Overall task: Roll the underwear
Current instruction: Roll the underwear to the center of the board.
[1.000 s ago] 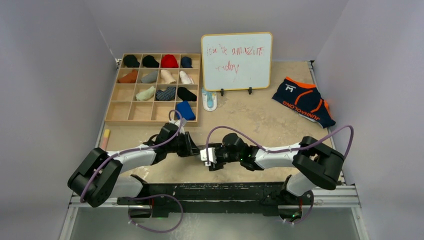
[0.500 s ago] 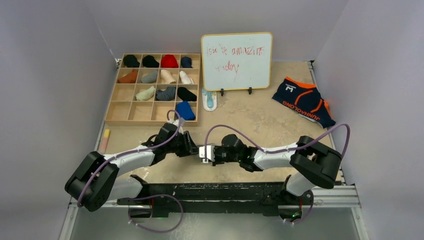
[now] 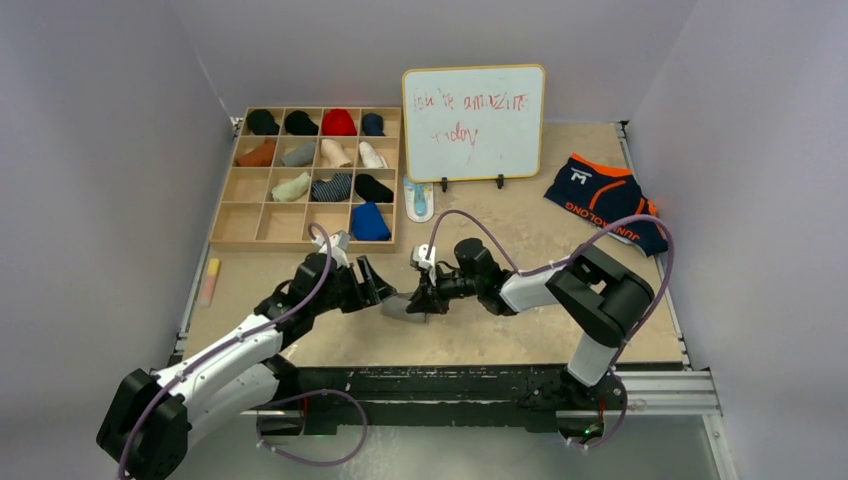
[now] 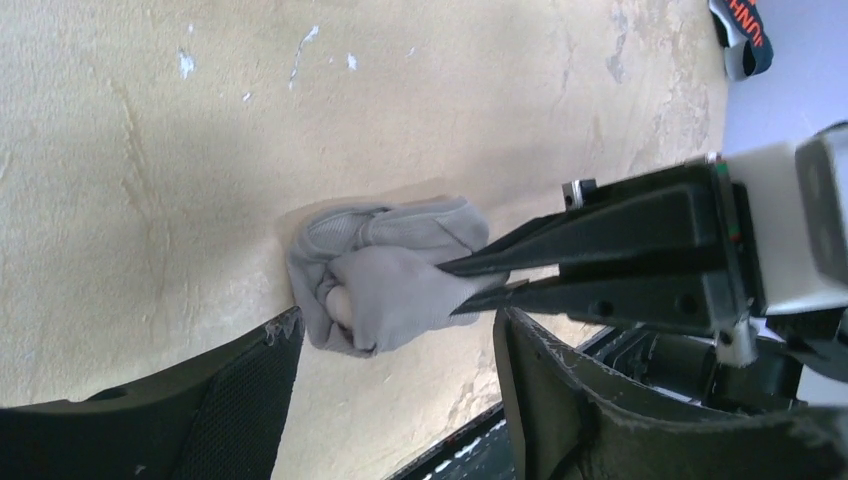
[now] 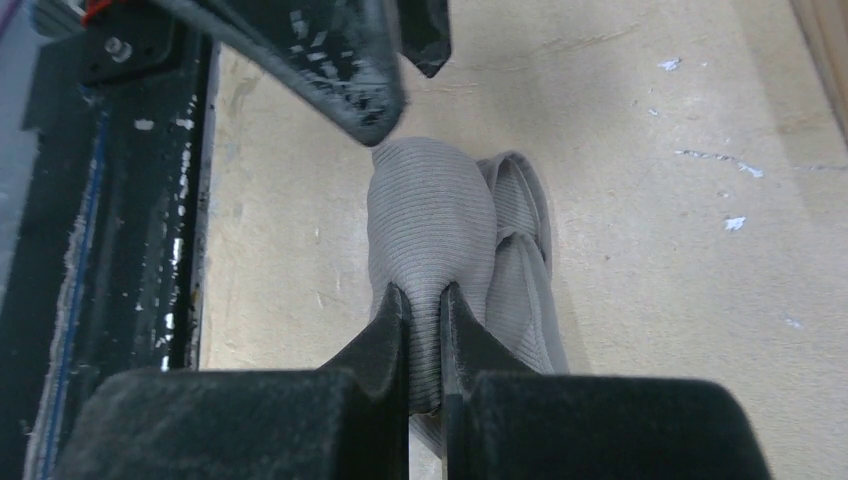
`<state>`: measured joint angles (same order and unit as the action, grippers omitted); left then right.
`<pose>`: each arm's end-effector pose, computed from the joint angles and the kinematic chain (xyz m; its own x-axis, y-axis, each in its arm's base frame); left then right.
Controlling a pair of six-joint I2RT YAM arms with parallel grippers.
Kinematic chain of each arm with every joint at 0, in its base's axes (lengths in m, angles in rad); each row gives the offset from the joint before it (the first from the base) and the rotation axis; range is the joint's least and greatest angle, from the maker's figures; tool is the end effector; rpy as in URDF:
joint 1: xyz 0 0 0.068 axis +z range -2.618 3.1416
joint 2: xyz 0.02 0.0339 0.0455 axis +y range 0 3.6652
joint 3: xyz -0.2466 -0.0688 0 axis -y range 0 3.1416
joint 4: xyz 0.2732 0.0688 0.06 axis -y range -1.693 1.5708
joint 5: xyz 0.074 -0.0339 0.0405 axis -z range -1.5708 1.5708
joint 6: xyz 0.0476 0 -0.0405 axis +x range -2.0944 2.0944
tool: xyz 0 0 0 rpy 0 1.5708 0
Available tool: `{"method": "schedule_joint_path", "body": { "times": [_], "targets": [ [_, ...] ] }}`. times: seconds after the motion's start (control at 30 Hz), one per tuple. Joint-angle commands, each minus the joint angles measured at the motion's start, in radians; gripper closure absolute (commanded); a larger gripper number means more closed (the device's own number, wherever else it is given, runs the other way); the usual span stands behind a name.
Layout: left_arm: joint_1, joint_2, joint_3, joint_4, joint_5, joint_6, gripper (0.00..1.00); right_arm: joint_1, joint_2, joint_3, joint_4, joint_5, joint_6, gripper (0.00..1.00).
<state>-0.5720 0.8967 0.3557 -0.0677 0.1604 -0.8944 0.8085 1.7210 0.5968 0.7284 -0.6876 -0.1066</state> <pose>0.1896 -0.1311 0.1477 -0.8036 -0.3982 -0.4423 0.0285 0.7166 -0.6969 0.2069 0.2604 0.0941 -0.1622 -0.2890 -0.9435 -0.9862 0.0798 0.1451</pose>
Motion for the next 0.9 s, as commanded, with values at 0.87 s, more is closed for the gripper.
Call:
{"method": "schedule_joint_path", "body": {
  "times": [0.87],
  "targets": [
    [-0.094,0.278,-0.271,0.573,-0.101,-0.503,0.29,-0.133,0.190,-0.014,0.008,-0.186,0.260,0.93]
  ]
}}
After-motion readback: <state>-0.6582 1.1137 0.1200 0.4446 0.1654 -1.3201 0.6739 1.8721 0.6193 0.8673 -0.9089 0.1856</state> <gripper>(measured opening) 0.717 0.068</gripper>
